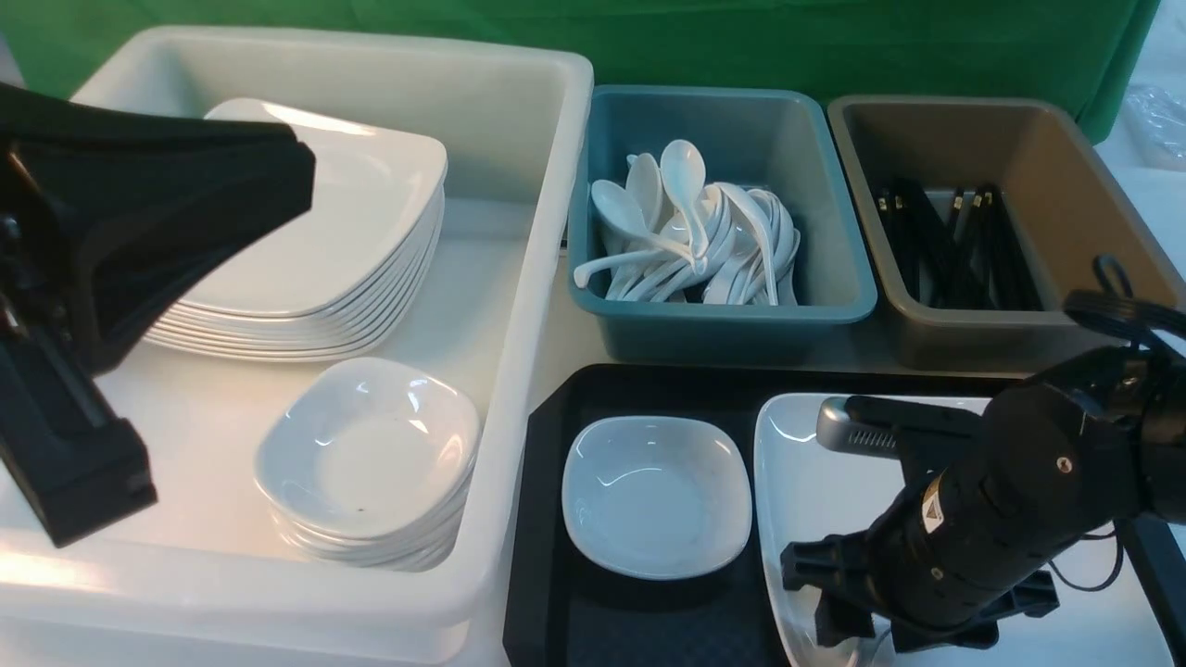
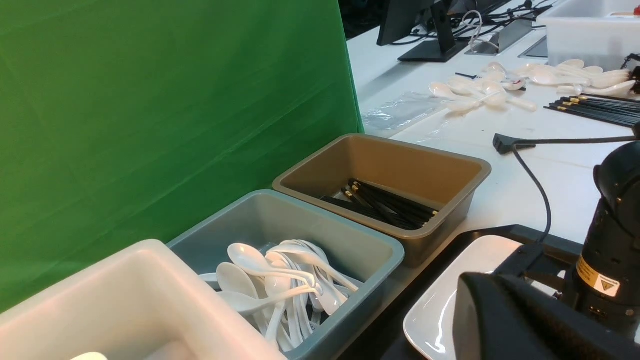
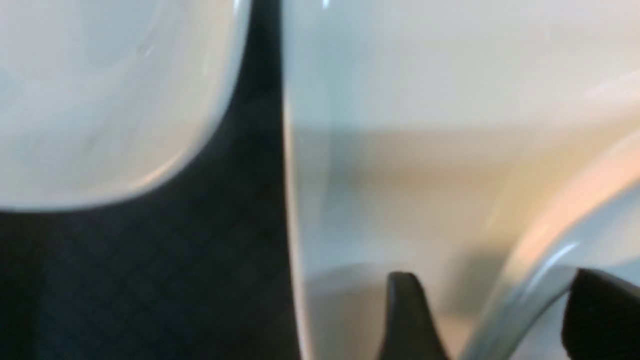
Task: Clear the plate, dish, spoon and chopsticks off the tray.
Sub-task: Use the right arm to grab a soup spoon from the plate
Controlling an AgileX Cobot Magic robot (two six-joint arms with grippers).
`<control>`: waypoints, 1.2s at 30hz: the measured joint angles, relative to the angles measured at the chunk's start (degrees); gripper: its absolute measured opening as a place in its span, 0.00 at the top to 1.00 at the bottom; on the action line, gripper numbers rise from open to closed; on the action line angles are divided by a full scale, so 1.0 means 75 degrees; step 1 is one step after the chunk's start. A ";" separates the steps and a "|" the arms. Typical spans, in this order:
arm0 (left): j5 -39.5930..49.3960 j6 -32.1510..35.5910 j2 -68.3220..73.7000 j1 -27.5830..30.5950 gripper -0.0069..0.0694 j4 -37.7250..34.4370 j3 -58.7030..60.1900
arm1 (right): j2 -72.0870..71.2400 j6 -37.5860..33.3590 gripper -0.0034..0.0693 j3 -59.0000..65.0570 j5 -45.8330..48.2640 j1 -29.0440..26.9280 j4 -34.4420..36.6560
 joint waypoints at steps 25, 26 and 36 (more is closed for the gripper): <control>0.0006 -0.0017 0.0000 0.0000 0.90 0.0009 0.0000 | 0.0008 -0.1364 0.39 -0.0370 -0.0115 -0.0252 -0.0099; 0.0006 -0.0017 0.0000 0.0000 0.90 0.0013 0.0000 | -0.0046 -0.1325 0.35 -0.0437 -0.0097 -0.0252 -0.0099; 0.0060 -0.0017 0.0000 0.0000 0.90 0.0013 0.0000 | -0.0187 -0.0694 0.27 -0.0624 0.1259 -0.0227 -0.0091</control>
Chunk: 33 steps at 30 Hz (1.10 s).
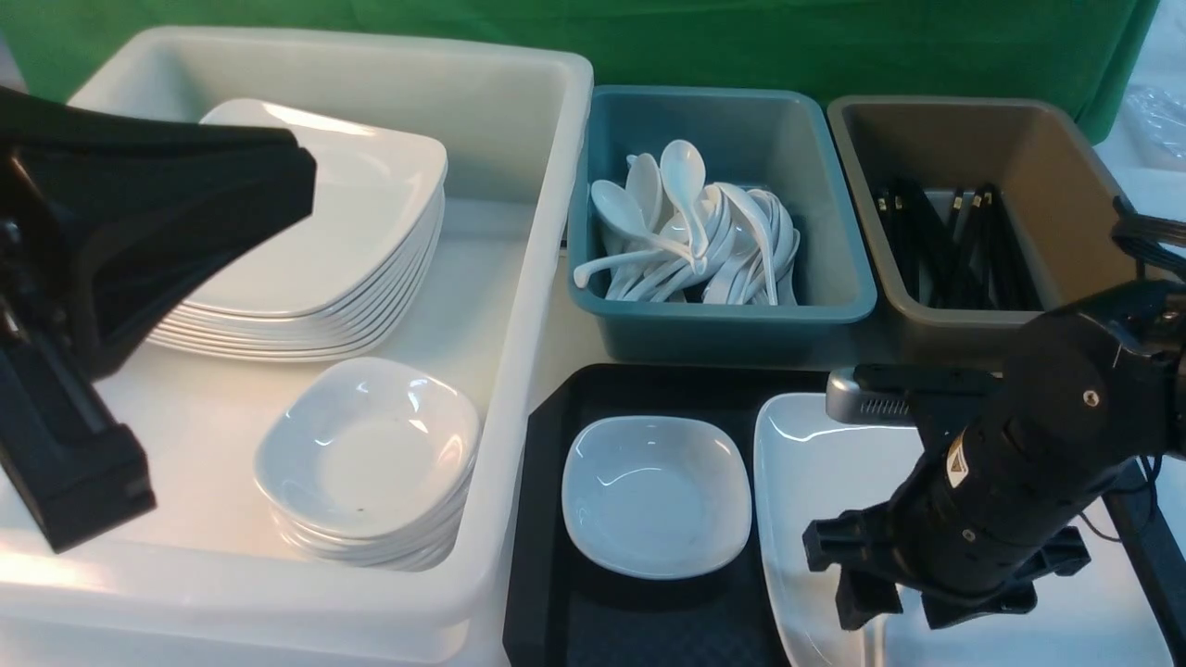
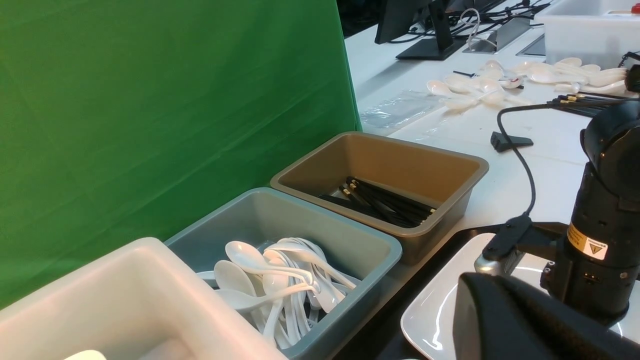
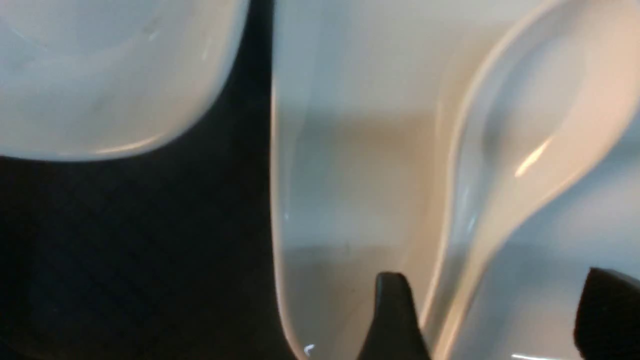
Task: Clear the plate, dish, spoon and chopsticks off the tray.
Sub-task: Use the right arm to grab a soup spoon from the plate, then use the right arm to put the soup spoon into the small storage box in the middle
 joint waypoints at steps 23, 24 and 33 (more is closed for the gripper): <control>0.0056 0.0003 0.0000 0.0000 0.90 0.0000 0.0000 | 0.0787 -0.0875 0.71 0.0170 -0.0372 0.0002 -0.0035; 0.0056 0.0003 0.0000 0.0000 0.90 0.0000 0.0000 | 0.0753 -0.0962 0.71 0.0143 -0.0278 0.0002 -0.0020; -0.0497 0.0027 0.0000 0.0000 0.90 -0.0343 0.0000 | -0.0614 -0.1238 0.71 -0.1075 -0.0736 -0.0180 0.0031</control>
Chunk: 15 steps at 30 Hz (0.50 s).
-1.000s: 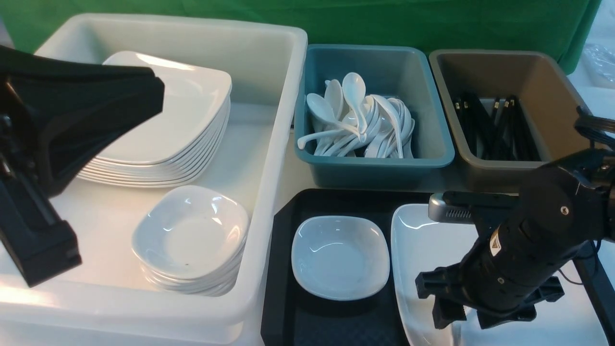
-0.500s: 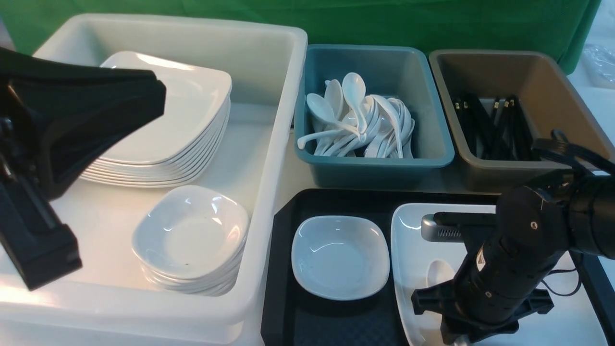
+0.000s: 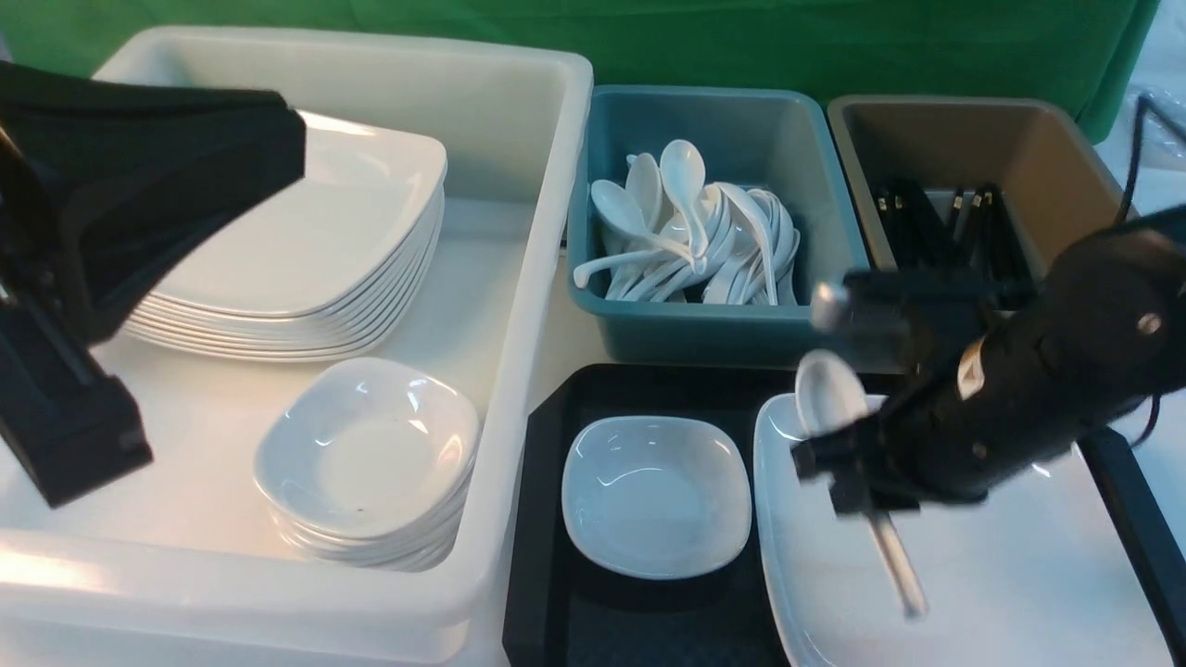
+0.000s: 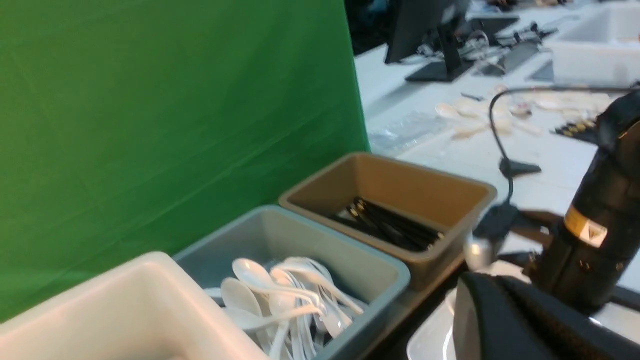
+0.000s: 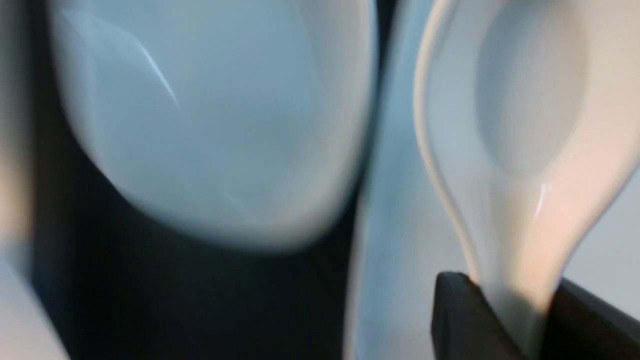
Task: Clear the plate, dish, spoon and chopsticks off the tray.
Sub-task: Use the right arm to put the soup spoon into the small storage box in the middle
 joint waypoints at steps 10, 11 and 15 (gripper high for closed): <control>0.0185 0.0015 0.0000 0.0000 0.90 0.0026 0.0000 | 0.2081 -0.0334 0.70 -0.2871 -0.3642 -0.1394 -0.0014; 0.0231 0.0015 0.0000 0.0000 0.90 0.0047 0.0000 | 0.2691 -0.0368 0.64 -0.3511 -0.3668 -0.1534 -0.0014; 0.0331 0.0015 0.0000 0.0000 0.90 0.0318 0.0000 | 0.3692 -0.0735 0.38 -0.4630 -0.3357 -0.1649 -0.0057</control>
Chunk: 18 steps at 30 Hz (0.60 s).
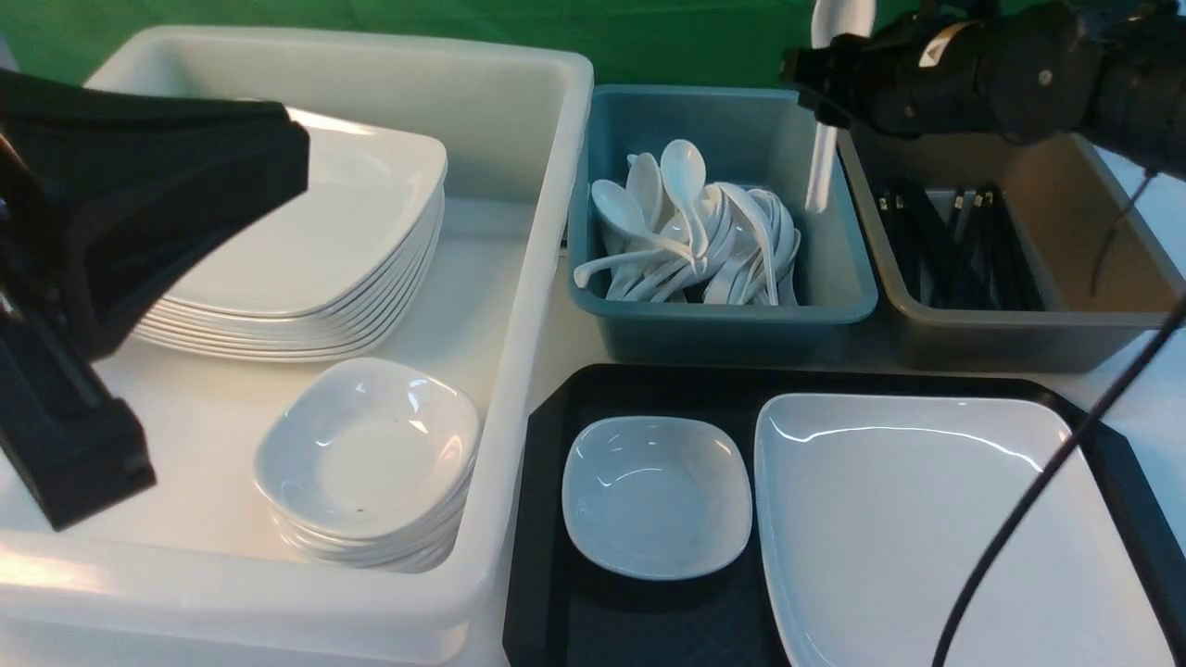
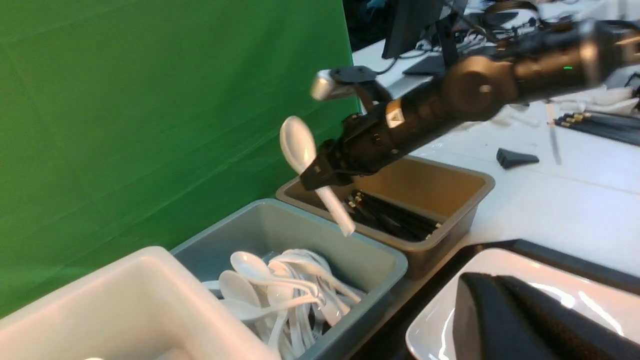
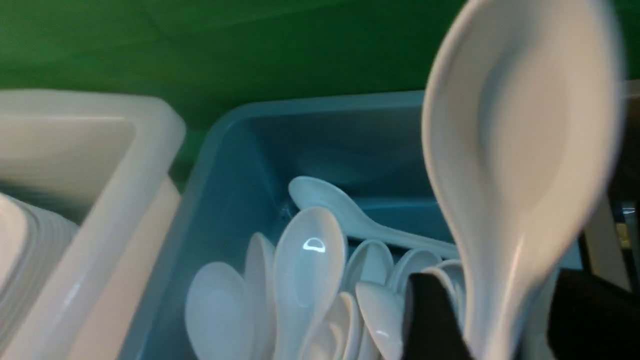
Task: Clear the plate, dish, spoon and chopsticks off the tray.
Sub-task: Use the right arm to put the soup spoon into the small storage box in the middle, then use the right arm to grab a plate from the dinner plate
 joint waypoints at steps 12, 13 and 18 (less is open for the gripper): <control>0.0157 -0.0021 0.0000 0.0000 0.90 0.0404 0.0000 | -0.1267 -0.1571 0.57 -0.0517 0.4047 0.0100 -0.0013; 0.0196 -0.0021 0.0000 0.0000 0.90 0.0421 0.0000 | -0.1433 -0.1616 0.62 -0.0401 0.4337 0.0164 -0.0024; 0.0488 -0.0021 0.0000 0.0000 0.90 0.0804 0.0000 | -0.2891 -0.1480 0.71 0.1409 0.5530 0.1200 -0.0443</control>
